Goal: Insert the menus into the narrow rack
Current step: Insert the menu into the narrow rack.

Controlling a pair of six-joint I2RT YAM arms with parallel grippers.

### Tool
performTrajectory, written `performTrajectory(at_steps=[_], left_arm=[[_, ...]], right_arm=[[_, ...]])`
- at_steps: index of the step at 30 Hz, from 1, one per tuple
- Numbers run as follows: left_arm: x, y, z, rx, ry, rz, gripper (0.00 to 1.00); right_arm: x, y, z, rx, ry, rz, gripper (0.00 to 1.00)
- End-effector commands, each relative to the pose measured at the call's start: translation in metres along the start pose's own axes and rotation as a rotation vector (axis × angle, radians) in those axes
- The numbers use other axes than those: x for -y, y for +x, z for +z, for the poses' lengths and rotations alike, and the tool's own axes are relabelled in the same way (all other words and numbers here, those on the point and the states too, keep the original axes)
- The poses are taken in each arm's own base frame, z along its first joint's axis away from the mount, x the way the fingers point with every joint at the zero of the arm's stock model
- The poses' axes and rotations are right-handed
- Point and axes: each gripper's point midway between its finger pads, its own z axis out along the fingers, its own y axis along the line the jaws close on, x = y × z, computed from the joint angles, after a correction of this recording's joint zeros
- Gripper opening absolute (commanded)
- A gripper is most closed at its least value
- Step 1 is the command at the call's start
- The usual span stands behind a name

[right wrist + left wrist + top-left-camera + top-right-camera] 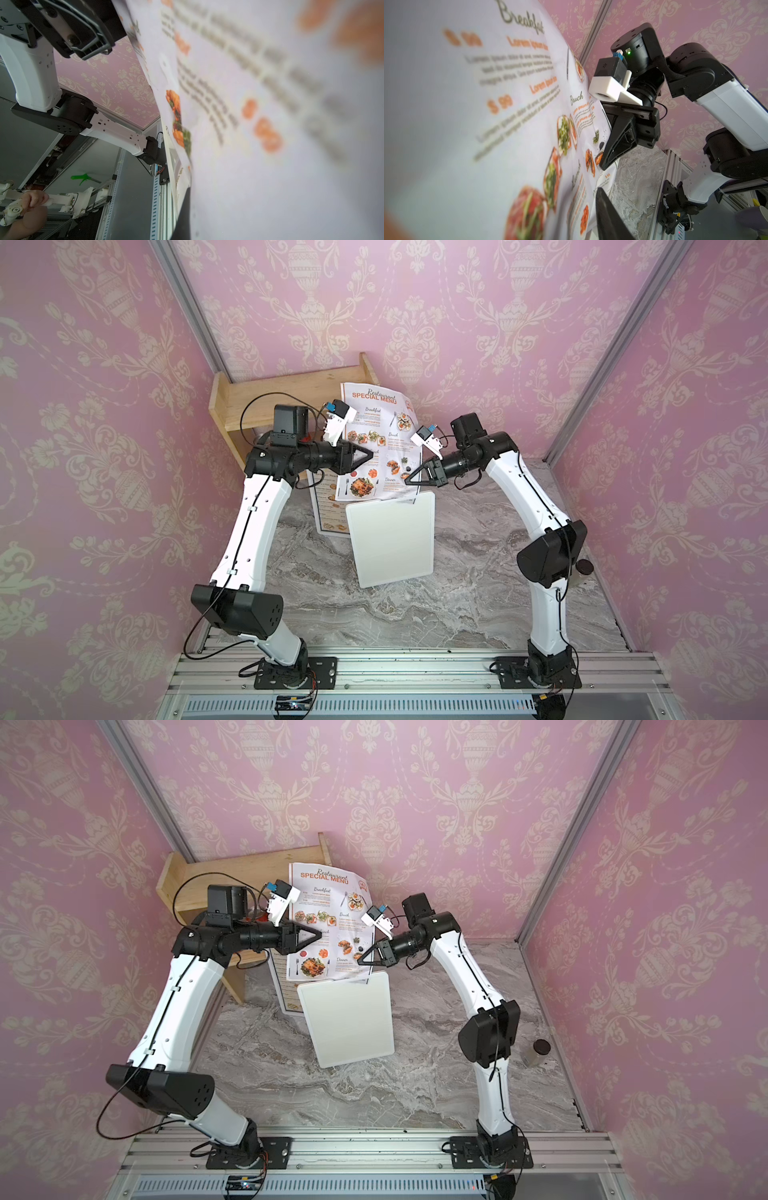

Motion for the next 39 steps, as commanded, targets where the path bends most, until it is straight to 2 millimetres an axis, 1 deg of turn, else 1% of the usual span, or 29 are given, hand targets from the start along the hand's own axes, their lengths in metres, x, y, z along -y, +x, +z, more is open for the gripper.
performTrajectory(at_steps=[1,6,9,13,18,22,25,30,33,39], left_arm=[[0.009,0.002,-0.012,0.008,-0.003,0.031,0.25],[0.009,0.007,-0.012,0.001,-0.001,0.03,0.1],[0.008,0.003,-0.01,0.003,0.007,0.024,0.0],[0.01,-0.007,-0.008,0.022,0.029,0.005,0.0],[0.014,-0.014,-0.01,0.035,0.041,-0.019,0.0],[0.018,-0.014,-0.007,0.031,0.052,-0.035,0.0],[0.017,-0.011,-0.005,0.02,0.051,-0.043,0.0],[0.02,-0.015,-0.003,0.016,0.052,-0.059,0.0],[0.025,-0.016,0.0,0.014,0.061,-0.05,0.0],[0.026,-0.02,0.005,0.006,0.06,-0.053,0.0]], right_arm=[[-0.026,-0.008,-0.014,0.022,-0.024,-0.044,0.0],[-0.026,-0.009,-0.015,0.022,-0.023,-0.045,0.0],[-0.026,-0.007,-0.015,0.02,-0.021,-0.046,0.0],[-0.026,-0.006,-0.015,0.018,-0.023,-0.046,0.0],[-0.025,-0.005,-0.014,0.015,-0.028,-0.045,0.0],[-0.023,-0.003,-0.013,0.01,-0.027,-0.041,0.0],[-0.022,-0.001,-0.014,0.006,-0.028,-0.04,0.0],[-0.019,-0.001,-0.013,0.003,-0.027,-0.034,0.0],[-0.019,0.0,-0.013,0.001,-0.031,-0.033,0.0],[-0.019,0.002,-0.015,0.001,-0.032,-0.034,0.0]])
